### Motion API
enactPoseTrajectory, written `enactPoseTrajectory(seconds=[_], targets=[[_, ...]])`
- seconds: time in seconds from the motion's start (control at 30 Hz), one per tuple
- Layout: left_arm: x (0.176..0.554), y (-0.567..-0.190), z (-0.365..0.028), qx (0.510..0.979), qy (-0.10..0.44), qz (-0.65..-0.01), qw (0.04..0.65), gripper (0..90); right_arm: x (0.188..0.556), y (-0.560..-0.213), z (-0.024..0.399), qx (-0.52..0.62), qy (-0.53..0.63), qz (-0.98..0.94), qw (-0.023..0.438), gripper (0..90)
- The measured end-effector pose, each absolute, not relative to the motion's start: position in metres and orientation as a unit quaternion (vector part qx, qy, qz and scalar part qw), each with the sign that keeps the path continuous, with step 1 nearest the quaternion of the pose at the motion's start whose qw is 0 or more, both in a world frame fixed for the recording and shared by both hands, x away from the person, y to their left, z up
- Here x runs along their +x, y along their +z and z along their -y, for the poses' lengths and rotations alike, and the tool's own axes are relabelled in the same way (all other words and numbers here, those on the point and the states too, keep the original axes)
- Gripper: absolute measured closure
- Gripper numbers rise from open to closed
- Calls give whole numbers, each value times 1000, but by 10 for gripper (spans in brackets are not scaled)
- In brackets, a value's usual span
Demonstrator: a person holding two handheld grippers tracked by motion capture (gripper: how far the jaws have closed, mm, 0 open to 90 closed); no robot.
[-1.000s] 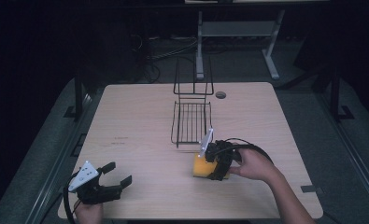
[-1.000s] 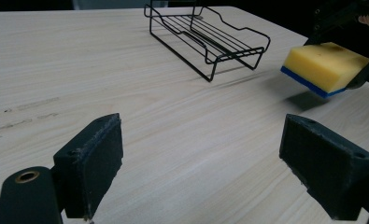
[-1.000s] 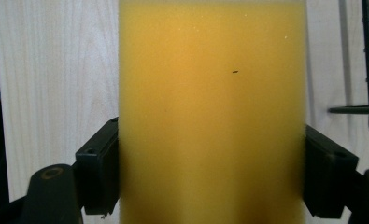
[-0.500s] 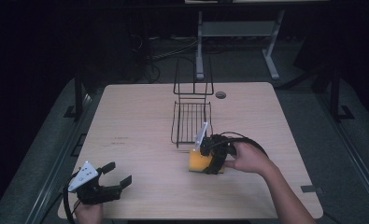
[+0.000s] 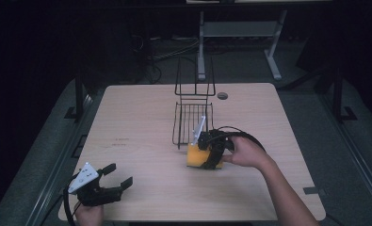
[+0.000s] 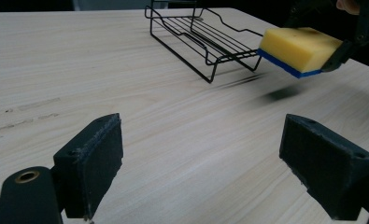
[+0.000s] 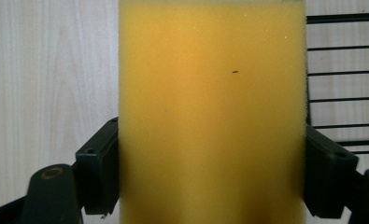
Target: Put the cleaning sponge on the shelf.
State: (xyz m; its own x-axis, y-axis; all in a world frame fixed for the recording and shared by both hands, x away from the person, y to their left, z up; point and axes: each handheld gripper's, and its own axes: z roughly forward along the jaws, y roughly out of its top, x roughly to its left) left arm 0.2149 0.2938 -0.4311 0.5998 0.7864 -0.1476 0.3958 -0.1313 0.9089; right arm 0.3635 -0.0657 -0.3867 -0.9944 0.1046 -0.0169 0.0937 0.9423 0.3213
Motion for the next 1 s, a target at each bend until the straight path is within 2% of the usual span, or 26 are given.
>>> enactPoseTrajectory(seconds=[1.0], targets=[[215,-431,-295,727,187,-407,521,128,404,-389,48,64,163,-984,5,214]])
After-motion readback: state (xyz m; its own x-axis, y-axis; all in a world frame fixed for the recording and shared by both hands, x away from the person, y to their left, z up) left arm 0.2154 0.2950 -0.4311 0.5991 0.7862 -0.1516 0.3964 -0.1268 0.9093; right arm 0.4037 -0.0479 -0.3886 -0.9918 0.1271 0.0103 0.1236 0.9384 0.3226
